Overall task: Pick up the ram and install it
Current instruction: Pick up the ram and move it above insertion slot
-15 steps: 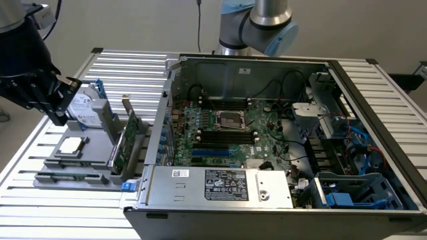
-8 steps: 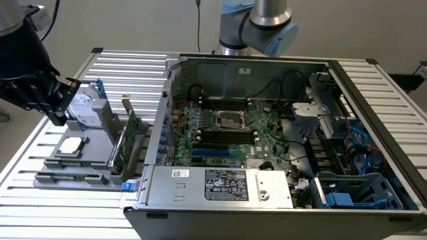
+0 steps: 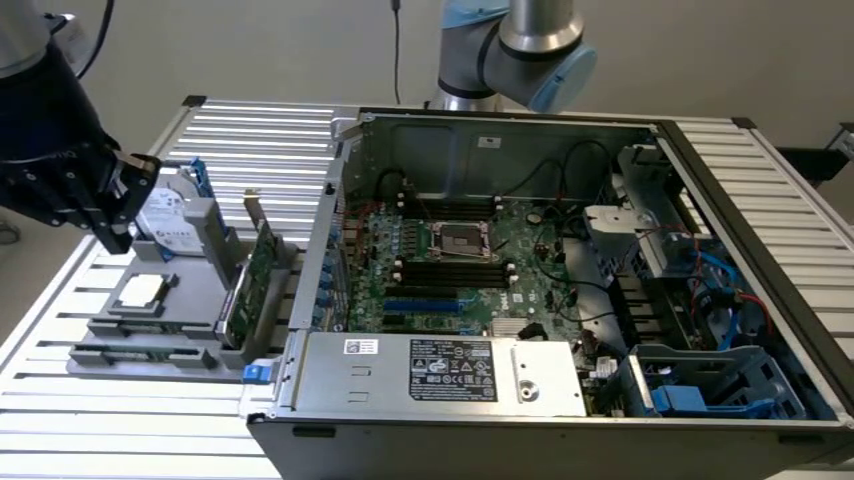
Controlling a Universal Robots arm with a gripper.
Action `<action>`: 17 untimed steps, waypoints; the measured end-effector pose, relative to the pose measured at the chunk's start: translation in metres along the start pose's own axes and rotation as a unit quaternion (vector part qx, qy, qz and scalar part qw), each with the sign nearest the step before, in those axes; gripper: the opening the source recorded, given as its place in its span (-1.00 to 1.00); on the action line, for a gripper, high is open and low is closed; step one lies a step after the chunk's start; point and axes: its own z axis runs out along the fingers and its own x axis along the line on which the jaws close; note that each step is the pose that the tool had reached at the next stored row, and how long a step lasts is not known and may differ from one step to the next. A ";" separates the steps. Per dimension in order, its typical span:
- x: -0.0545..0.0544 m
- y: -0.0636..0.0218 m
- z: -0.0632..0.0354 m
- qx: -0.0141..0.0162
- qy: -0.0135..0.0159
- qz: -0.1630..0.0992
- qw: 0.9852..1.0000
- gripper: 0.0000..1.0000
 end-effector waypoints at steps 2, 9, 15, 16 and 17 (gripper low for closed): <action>0.001 0.0000 0.0019 -0.001 0.000 -0.012 1.000 -0.79; 0.004 -0.0002 0.0085 -0.002 0.002 -0.066 0.998 -0.79; 0.004 -0.0002 0.0102 -0.001 0.004 -0.121 0.993 -0.79; 0.004 -0.0002 0.0103 -0.001 0.005 -0.130 0.992 -0.79; 0.004 -0.0002 0.0103 -0.001 0.005 -0.139 0.990 -0.79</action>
